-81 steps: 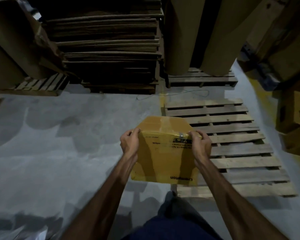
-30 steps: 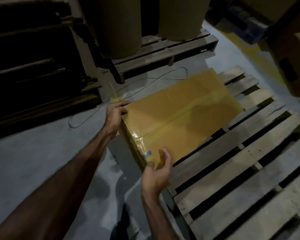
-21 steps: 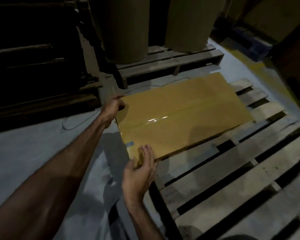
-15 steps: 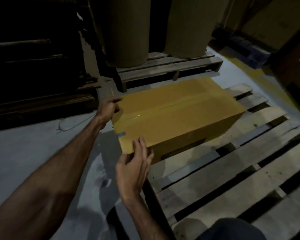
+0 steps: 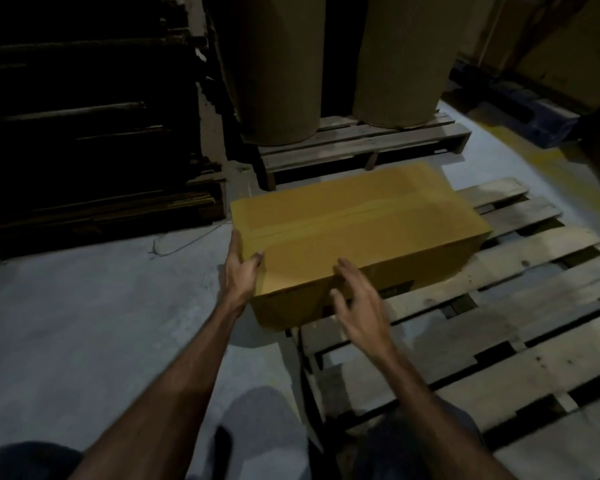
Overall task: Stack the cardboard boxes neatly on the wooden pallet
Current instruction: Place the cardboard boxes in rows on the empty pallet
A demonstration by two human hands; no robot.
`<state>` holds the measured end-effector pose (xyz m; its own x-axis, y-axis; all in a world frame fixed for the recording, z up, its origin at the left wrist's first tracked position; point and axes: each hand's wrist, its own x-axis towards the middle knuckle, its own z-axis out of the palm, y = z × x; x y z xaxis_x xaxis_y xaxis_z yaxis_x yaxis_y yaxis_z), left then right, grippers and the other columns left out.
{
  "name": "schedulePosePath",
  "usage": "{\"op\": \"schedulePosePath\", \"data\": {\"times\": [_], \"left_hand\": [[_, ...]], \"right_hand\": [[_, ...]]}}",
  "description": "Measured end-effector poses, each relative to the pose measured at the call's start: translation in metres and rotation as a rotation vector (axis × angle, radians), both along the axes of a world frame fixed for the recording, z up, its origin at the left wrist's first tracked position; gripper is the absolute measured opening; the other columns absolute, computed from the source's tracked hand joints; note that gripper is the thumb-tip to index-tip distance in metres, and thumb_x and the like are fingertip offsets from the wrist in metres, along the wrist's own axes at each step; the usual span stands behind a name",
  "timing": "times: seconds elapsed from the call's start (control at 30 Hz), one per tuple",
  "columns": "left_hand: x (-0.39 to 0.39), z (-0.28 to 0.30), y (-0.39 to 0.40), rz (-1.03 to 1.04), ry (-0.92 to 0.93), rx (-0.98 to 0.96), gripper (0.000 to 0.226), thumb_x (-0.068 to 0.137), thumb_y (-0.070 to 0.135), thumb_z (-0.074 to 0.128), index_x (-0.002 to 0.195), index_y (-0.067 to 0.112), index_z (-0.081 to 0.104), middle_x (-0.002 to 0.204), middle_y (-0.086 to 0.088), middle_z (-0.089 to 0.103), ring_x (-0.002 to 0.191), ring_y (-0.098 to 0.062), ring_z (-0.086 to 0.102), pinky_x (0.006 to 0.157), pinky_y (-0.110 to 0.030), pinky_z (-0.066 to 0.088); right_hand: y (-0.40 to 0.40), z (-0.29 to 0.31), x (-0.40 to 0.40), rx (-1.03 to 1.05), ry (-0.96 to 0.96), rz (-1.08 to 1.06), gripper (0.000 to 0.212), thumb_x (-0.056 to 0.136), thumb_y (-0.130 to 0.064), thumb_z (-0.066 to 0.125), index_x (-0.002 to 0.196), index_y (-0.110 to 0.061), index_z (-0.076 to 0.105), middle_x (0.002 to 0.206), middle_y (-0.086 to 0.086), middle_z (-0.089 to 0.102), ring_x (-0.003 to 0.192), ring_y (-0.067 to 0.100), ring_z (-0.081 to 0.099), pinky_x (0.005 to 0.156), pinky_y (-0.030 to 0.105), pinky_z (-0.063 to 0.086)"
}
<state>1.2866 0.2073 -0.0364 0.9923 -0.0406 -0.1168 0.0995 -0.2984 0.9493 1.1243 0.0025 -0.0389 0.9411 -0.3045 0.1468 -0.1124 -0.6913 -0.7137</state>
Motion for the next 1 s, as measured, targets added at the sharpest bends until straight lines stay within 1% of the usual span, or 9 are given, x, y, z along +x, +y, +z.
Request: {"op": "schedulePosePath", "data": {"times": [0.07,0.17,0.3,0.37,0.43,0.5,0.6,0.77,1.0], "left_hand": [[-0.021,-0.005,-0.001,0.023,0.006,-0.016,0.079,0.106,0.026,0.063,0.169,0.025,0.016,0.168,0.003,0.033,0.149,-0.022,0.04,0.111,-0.03,0.039],[-0.049,-0.018,0.001,0.061,-0.001,-0.064,0.078,0.104,0.042,0.063,0.168,0.024,0.023,0.169,0.0,0.035,0.151,-0.024,0.039,0.12,-0.044,0.04],[-0.087,-0.026,-0.012,0.188,0.005,-0.075,0.061,0.104,0.056,0.058,0.156,0.029,0.046,0.146,0.006,0.055,0.128,-0.016,0.052,0.1,-0.034,0.043],[-0.098,-0.029,-0.018,0.268,0.025,-0.056,0.064,0.102,0.065,0.053,0.154,0.029,0.048,0.144,0.004,0.057,0.129,-0.021,0.054,0.098,-0.035,0.042],[-0.106,-0.035,-0.024,0.313,0.037,-0.103,0.067,0.102,0.066,0.05,0.155,0.026,0.049,0.148,-0.002,0.057,0.134,-0.025,0.054,0.101,-0.034,0.041],[-0.11,-0.038,-0.031,0.363,0.056,-0.177,0.066,0.103,0.062,0.051,0.155,0.021,0.049,0.149,-0.004,0.057,0.135,-0.026,0.054,0.103,-0.033,0.042],[-0.109,-0.043,-0.037,0.424,0.098,-0.242,0.07,0.101,0.064,0.054,0.154,0.02,0.051,0.149,-0.006,0.057,0.134,-0.029,0.055,0.11,-0.042,0.046],[-0.104,-0.06,-0.046,0.563,0.133,-0.323,0.08,0.091,0.074,0.061,0.147,0.017,0.058,0.144,-0.007,0.062,0.13,-0.031,0.058,0.111,-0.05,0.048],[-0.099,-0.064,-0.06,0.644,0.049,-0.421,0.076,0.092,0.066,0.067,0.146,0.013,0.06,0.143,-0.005,0.064,0.129,-0.027,0.06,0.112,-0.048,0.049]], "right_hand": [[-0.047,-0.003,-0.004,-0.055,0.004,-0.077,0.048,0.109,-0.032,0.053,0.155,-0.018,0.049,0.167,-0.004,0.037,0.151,0.014,0.035,0.12,0.035,0.031],[-0.113,-0.007,-0.009,-0.062,0.003,-0.279,0.052,0.108,-0.032,0.055,0.156,-0.014,0.046,0.168,0.003,0.034,0.152,0.022,0.032,0.123,0.045,0.032],[-0.189,-0.005,-0.007,0.068,0.016,-0.532,0.077,0.101,-0.046,0.065,0.162,-0.014,0.032,0.17,0.008,0.027,0.154,0.031,0.029,0.123,0.053,0.033],[-0.222,-0.003,-0.006,0.211,0.017,-0.58,0.093,0.091,-0.054,0.075,0.164,-0.019,0.029,0.169,0.008,0.029,0.152,0.033,0.032,0.122,0.052,0.035],[-0.245,-0.002,-0.005,0.42,-0.004,-0.586,0.092,0.087,-0.056,0.079,0.162,-0.027,0.033,0.164,0.004,0.04,0.147,0.031,0.042,0.116,0.053,0.043],[-0.256,-0.001,-0.003,0.578,0.011,-0.559,0.078,0.093,-0.051,0.075,0.159,-0.03,0.039,0.159,0.001,0.047,0.143,0.029,0.047,0.109,0.053,0.047],[-0.267,0.002,-0.002,0.708,0.071,-0.529,0.066,0.098,-0.059,0.062,0.157,-0.035,0.041,0.16,-0.002,0.046,0.144,0.029,0.045,0.108,0.06,0.043],[-0.295,-0.003,0.004,0.709,0.193,-0.515,0.078,0.093,-0.077,0.052,0.156,-0.03,0.045,0.16,0.002,0.047,0.143,0.029,0.047,0.11,0.064,0.042],[-0.305,-0.001,0.024,0.658,0.183,-0.45,0.069,0.096,-0.068,0.058,0.151,-0.027,0.052,0.154,0.002,0.053,0.139,0.03,0.05,0.109,0.059,0.048]]}}
